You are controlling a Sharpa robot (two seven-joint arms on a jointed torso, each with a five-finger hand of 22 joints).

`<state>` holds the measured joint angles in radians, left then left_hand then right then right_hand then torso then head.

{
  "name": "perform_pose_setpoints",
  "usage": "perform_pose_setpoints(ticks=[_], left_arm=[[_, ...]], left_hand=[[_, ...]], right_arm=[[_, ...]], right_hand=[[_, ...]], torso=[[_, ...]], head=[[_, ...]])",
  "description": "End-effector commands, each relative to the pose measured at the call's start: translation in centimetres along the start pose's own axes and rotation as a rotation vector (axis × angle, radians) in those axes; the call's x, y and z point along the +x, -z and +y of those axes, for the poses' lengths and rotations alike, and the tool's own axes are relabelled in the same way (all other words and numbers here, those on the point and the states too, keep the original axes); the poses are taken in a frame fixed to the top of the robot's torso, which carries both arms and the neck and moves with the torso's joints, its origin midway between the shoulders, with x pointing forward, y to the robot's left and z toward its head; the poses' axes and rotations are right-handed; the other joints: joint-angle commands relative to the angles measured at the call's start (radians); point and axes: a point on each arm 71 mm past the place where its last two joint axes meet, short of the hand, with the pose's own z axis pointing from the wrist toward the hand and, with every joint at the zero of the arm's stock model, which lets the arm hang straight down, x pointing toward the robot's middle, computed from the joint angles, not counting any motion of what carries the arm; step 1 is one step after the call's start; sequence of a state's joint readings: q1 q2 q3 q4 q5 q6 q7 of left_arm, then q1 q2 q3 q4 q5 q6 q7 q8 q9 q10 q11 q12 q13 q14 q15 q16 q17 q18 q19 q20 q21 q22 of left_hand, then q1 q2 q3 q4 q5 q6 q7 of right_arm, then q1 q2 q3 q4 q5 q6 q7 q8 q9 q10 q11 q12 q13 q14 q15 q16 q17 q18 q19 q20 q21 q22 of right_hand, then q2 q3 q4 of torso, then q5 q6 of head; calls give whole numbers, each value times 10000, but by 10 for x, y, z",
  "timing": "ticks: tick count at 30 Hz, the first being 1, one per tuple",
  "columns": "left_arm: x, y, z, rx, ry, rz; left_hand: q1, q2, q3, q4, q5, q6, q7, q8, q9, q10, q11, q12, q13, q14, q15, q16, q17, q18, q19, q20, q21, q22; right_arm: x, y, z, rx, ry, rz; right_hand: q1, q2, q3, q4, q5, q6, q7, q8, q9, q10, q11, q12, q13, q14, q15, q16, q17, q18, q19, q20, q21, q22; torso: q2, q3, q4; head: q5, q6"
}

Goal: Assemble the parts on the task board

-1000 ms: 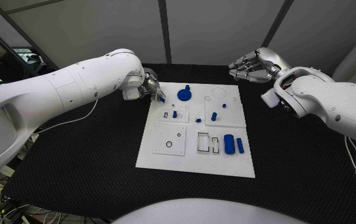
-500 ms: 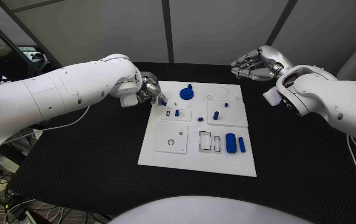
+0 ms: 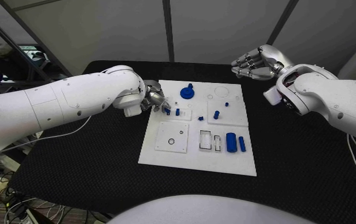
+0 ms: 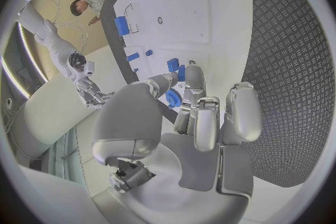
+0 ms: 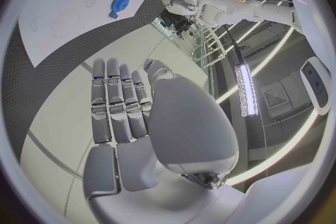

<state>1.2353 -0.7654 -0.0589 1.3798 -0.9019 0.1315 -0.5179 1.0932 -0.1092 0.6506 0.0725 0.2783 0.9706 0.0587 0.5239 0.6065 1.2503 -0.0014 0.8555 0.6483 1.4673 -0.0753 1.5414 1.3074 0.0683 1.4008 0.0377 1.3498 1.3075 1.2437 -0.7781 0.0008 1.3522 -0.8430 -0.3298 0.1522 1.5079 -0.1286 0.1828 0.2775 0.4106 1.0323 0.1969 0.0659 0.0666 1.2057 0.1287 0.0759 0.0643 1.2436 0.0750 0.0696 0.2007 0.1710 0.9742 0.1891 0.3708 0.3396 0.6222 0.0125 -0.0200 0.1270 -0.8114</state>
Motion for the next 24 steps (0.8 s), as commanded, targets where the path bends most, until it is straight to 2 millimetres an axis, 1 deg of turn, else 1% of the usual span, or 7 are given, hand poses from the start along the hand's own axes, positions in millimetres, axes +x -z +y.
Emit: perform_pose_setpoints(ticks=[1,3,7,9,16,20,24], left_arm=[[0,-1,0,-46,-457,-537],[0,-2,0,-79,-594,-597],[1,-4,0,-130,-747,-666],[1,-5,0,-140,-771,-701],[3,-7,-3,-127,-865,-693],[4,-7,-6,-88,-991,-668],[6,-7,-7,-92,-1160,-567]], left_hand=[[-120,37,1414,-1368,73,-11,-81,56,-12,310,-242,52,1,923,-52,26,2255,-4,20,-45,45,331],[-153,30,1446,-1389,106,-9,-84,79,-13,321,-246,66,10,924,-55,28,2259,-5,23,-49,48,337],[-205,19,1491,-1424,157,-6,-91,114,-15,340,-252,90,24,924,-61,29,2260,-7,30,-55,54,349],[-230,14,1510,-1440,181,-5,-93,130,-17,353,-255,110,44,923,-63,27,2257,-10,37,-58,63,361],[-273,3,1550,-1476,229,-2,-101,164,-19,377,-262,144,70,924,-69,29,2261,-14,49,-63,76,379],[-273,3,1550,-1476,229,-2,-101,164,-19,377,-262,144,70,924,-69,29,2261,-14,49,-63,76,379],[-291,-5,1569,-1496,251,-4,-103,178,-21,376,-265,137,56,924,-72,28,2259,-13,48,-66,74,379]], right_arm=[[0,-1,1,-47,-36,63],[0,-1,1,-48,-37,67],[1,-1,2,-51,-40,74],[1,-1,2,-53,-41,79],[1,-1,2,-44,-46,115],[2,-1,2,-51,-55,151],[2,-1,2,-52,-59,169]], right_hand=[[-16,41,47,-9,33,-61,0,0,-1,-92,9,-22,1,19,66,-55,-14,108,72,-12,-59,-15],[-19,38,60,-11,58,-62,0,0,-1,-93,10,-21,1,19,66,-56,-19,107,77,-13,-65,-20],[-19,38,60,-11,58,-62,0,0,-1,-93,10,-21,1,19,66,-56,-19,107,77,-13,-65,-20],[-19,38,60,-11,58,-62,0,0,-1,-93,10,-21,1,19,66,-56,-19,107,77,-13,-65,-20],[-24,34,68,-11,75,-62,1,0,-1,-93,10,-20,1,19,67,-55,-22,107,81,-13,-70,-23],[-24,34,68,-11,75,-62,1,0,-1,-93,10,-20,1,19,67,-55,-22,107,81,-13,-70,-23],[-24,34,68,-11,75,-62,1,0,-1,-93,10,-20,1,19,67,-55,-22,107,81,-13,-70,-23]], torso=[[3,-1,12],[1,-3,5],[11,6,-18],[16,4,-21],[9,5,4],[7,-1,8],[1,4,-3]], head=[[-25,8],[-28,11],[0,-3],[-16,-6],[-42,-35],[-55,-40],[-46,-45]])
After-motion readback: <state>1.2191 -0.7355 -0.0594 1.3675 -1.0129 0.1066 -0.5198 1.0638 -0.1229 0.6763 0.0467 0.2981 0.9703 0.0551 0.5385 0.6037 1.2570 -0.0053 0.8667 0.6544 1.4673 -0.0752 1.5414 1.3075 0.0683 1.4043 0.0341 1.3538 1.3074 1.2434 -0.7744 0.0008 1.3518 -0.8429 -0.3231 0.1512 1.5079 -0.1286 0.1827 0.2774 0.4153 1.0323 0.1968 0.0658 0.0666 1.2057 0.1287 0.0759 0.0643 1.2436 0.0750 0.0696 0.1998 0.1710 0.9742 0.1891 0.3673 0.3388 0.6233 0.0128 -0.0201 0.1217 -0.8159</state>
